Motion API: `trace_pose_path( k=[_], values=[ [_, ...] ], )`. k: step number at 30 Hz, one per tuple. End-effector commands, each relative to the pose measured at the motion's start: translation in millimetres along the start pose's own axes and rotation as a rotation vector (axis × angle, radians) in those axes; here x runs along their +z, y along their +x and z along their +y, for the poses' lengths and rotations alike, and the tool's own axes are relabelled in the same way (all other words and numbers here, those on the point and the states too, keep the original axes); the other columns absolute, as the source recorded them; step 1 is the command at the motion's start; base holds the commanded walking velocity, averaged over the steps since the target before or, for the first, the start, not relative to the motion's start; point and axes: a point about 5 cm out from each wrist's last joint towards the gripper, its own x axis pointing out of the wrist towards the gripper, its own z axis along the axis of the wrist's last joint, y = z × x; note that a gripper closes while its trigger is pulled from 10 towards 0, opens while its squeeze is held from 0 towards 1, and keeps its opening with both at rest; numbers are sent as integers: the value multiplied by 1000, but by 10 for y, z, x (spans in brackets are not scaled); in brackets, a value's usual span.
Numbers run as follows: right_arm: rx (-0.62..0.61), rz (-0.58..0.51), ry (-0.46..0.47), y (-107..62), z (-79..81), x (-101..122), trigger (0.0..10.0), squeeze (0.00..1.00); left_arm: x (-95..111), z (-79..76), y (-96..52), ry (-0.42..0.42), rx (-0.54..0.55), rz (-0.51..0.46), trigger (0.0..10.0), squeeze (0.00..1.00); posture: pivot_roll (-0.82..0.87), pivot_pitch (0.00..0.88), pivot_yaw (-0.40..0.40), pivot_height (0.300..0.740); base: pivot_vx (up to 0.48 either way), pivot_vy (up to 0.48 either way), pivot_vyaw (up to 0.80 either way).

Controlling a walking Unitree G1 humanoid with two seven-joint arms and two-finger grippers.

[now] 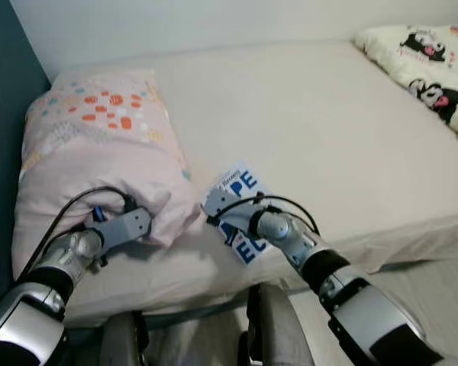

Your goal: Clean up the room

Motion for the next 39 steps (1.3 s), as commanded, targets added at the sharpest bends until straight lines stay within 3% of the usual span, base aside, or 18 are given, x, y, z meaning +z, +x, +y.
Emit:
trace_pose_path(
  k=[1,4,6,9,11,16,19,20,23,27,28,30,31,33,34,37,39],
  values=[
    [-75,59,-62,-30,-137,-72,10000,0,54,116,22,49,53,17,10000,0,-119,342,-68,587,0,0,0],
    [-123,81,-86,-50,-233,-86,10000,0,98,197,30,77,81,18,10000,0,-121,341,-69,587,0,0,0],
    [-220,117,-126,-99,-420,-109,10000,0,164,362,34,127,140,24,10000,0,-127,336,-68,587,0,0,0],
    [-282,136,-154,-135,-543,-111,10000,0,200,478,27,148,180,27,10000,0,-129,336,-67,587,0,0,0],
    [-455,150,-179,-238,-873,-53,10000,0,274,806,-22,201,302,42,10000,0,-136,334,-64,587,0,0,0],
    [-534,124,-166,-272,-997,22,10000,0,291,965,-62,223,370,46,10000,0,-143,327,-60,587,0,0,0],
    [-567,78,-96,-266,-1021,86,10000,0,284,1057,-94,224,415,47,10000,0,-144,318,-58,587,0,0,0],
    [-545,11,33,-212,-925,135,10000,0,240,1040,-101,182,428,44,10000,0,-139,313,-59,587,0,0,0],
    [-526,-24,114,-173,-829,142,10000,0,200,960,-88,154,414,37,10000,0,-138,308,-58,587,0,0,0],
    [-468,-96,377,-93,-566,109,10000,0,-32,599,-56,20,257,63,10000,0,-129,291,-61,587,0,0,0],
    [-468,-96,377,-93,-566,109,10000,0,-32,599,-56,20,257,63,10000,0,-129,291,-61,587,0,0,0],
    [-442,-142,533,-55,-391,94,10000,0,-241,341,-77,-32,156,106,10000,0,-120,281,-63,587,0,0,0],
    [-442,-142,533,-55,-391,94,10000,0,-241,341,-77,-32,156,106,10000,0,-120,281,-63,587,0,0,0],
    [-415,-185,621,-30,-202,88,10000,0,-400,128,-115,-85,82,129,10000,0,-111,270,-65,587,0,0,0],
    [-415,-185,621,-30,-202,88,10000,0,-400,128,-115,-85,82,129,10000,0,-111,270,-65,587,0,0,0],
    [-382,-252,683,-34,29,97,10000,0,-505,-148,-158,-118,-39,112,10000,0,-100,264,-69,587,0,0,0],
    [-382,-252,683,-34,29,97,10000,0,-505,-148,-158,-118,-39,112,10000,0,-100,264,-69,587,0,0,0]
  ],
)
